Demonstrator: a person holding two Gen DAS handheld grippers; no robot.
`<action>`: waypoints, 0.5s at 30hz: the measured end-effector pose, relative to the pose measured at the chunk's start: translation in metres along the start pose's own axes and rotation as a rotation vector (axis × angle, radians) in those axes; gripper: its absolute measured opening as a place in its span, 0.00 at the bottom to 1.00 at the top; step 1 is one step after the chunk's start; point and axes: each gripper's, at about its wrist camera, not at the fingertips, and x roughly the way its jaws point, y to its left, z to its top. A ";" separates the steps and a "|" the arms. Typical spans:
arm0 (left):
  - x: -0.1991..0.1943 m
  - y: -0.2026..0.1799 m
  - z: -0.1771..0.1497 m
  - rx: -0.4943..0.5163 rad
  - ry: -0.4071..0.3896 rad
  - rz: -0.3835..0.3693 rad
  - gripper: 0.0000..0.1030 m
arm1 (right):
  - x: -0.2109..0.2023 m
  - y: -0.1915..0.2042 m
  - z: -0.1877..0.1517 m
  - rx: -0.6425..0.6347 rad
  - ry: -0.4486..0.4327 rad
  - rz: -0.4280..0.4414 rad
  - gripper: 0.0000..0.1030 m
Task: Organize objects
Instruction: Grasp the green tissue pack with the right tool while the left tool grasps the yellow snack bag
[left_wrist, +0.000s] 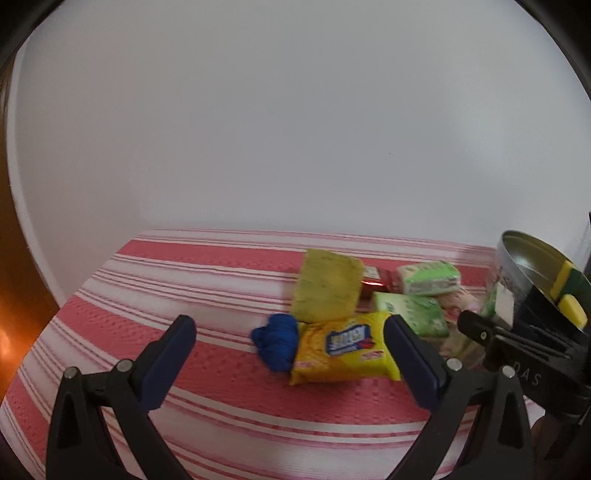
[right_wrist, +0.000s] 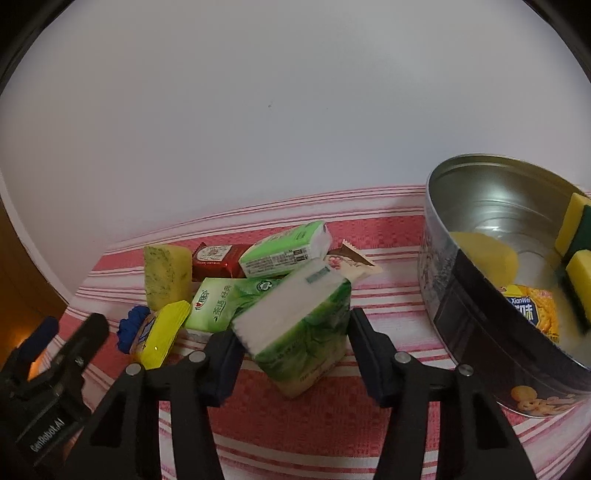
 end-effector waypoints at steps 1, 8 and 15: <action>0.001 -0.001 0.000 0.004 0.002 -0.007 1.00 | -0.001 -0.002 -0.001 -0.002 0.001 0.005 0.53; 0.006 -0.013 -0.002 0.042 0.016 -0.045 1.00 | -0.026 -0.005 -0.012 -0.017 0.004 0.036 0.52; 0.030 -0.026 0.000 0.031 0.125 -0.106 0.92 | -0.046 -0.021 -0.016 -0.028 -0.046 0.036 0.52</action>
